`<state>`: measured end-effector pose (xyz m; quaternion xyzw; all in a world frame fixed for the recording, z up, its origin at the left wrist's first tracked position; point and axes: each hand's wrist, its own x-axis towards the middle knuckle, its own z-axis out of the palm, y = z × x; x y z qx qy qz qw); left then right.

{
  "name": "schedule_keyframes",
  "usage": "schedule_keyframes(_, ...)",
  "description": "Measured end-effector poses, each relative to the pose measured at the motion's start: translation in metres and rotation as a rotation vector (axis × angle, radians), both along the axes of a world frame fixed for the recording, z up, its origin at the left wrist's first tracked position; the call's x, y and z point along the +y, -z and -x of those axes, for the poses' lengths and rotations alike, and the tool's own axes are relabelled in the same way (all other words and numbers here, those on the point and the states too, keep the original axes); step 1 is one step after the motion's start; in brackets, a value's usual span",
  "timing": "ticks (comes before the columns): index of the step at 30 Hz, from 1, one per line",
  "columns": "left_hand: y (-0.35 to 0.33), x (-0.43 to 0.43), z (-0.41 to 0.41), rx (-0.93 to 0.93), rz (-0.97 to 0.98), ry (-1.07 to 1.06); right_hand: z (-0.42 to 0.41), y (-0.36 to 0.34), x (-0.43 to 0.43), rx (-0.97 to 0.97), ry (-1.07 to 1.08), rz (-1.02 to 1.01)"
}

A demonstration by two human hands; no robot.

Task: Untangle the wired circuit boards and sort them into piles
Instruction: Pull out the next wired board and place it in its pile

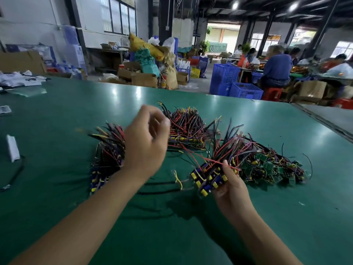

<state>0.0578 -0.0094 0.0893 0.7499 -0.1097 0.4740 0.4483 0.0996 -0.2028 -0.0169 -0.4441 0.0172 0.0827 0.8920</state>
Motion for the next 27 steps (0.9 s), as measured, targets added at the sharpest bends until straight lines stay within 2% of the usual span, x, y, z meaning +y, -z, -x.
schedule_keyframes(2, 0.011, -0.008, 0.015, 0.092, -0.111, 0.267, 0.000, -0.002, 0.002, -0.015, 0.023, -0.065)
schedule_keyframes(3, 0.016, -0.010, 0.021, 0.206, -0.158, 0.418, -0.001, -0.004, 0.003, -0.010, 0.031, -0.105)
schedule_keyframes(5, 0.030, -0.015, 0.028, 0.580, -0.222, 0.694, -0.002, -0.005, 0.002, 0.000, 0.047, -0.159)
schedule_keyframes(7, 0.049, -0.023, 0.030, 0.970, -0.275, 0.799, 0.000, -0.004, -0.001, 0.009, 0.068, -0.116)
schedule_keyframes(8, 0.060, -0.028, 0.030, 1.101, -0.227, 0.799, 0.001, -0.004, -0.002, 0.003, 0.067, -0.088)
schedule_keyframes(10, 0.076, -0.041, 0.027, 1.217, 0.082, 0.773, 0.004, -0.005, -0.001, -0.054, 0.036, -0.082)
schedule_keyframes(12, 0.086, -0.051, 0.020, 1.224, 0.371, 0.678, 0.008, -0.007, 0.001, -0.109, 0.030, -0.115)
schedule_keyframes(15, 0.091, -0.056, 0.014, 1.182, 0.543, 0.514, 0.010, -0.011, 0.003, -0.128, 0.070, -0.146)
schedule_keyframes(17, 0.095, -0.057, 0.010, 1.071, 0.655, 0.520, 0.012, -0.013, 0.003, -0.098, 0.066, -0.136)
schedule_keyframes(19, 0.095, -0.061, 0.008, 0.924, 0.686, 0.518, 0.015, -0.013, 0.006, -0.046, 0.052, -0.091)
schedule_keyframes(22, 0.090, -0.071, 0.003, 0.753, 0.912, 0.354, 0.020, -0.009, 0.014, -0.034, 0.035, -0.024)
schedule_keyframes(25, 0.083, -0.076, -0.009, 0.752, 1.266, 0.196, 0.027, -0.009, 0.023, -0.010, 0.012, 0.030)
schedule_keyframes(27, 0.080, -0.077, -0.018, 0.789, 1.311, 0.062, 0.030, -0.011, 0.026, 0.000, 0.019, 0.059)
